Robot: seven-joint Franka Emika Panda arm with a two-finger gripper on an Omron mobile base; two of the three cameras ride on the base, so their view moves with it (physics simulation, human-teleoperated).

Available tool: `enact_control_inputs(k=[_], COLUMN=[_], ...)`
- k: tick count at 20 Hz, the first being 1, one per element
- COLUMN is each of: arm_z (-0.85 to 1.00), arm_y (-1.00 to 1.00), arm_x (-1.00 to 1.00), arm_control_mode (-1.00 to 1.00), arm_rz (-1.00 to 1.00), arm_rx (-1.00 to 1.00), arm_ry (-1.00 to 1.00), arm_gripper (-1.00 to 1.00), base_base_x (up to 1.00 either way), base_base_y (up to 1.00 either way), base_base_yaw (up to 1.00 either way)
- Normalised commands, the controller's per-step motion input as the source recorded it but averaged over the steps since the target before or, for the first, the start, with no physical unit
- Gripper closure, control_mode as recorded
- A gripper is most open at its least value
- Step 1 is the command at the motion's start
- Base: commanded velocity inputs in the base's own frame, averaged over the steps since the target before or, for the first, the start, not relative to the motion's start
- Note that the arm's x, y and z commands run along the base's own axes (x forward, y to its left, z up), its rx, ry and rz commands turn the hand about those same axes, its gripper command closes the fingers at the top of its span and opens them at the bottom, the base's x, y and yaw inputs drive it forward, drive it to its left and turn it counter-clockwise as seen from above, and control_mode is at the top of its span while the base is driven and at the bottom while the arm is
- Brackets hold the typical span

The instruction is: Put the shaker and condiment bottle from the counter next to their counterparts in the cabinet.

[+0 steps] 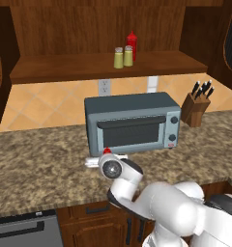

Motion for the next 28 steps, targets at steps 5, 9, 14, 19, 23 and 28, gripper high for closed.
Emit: enact_control_inputs(k=[5, 9, 14, 19, 23, 28], arm_z=[-0.23, -0.26, -0.28, -0.28, -0.26, -0.25], arm_y=[-0.17, -0.15, -0.14, -0.09, -0.08, -0.06], arm_x=[0.17, 0.14, 0.12, 0.14, 0.15, 0.14], arm_control_mode=[-1.00, -1.00, -1.00, -1.00, -1.00, -1.00], arm_rz=[0.04, 0.04, 0.05, 0.04, 0.04, 0.04], arm_rx=[0.00, 0.00, 0.00, 0.00, 0.00, 0.00], arm_ry=[-0.02, -0.02, -0.03, -0.03, -0.03, -0.03], arm_gripper=[-1.00, -1.00, -1.00, -1.00, -1.00, -1.00], base_base_x=[0.00, 0.00, 0.00, 0.00, 0.00, 0.00], base_base_y=[0.00, 0.00, 0.00, 0.00, 0.00, 0.00], base_base_yaw=[0.00, 0.00, 0.00, 0.00, 0.00, 0.00])
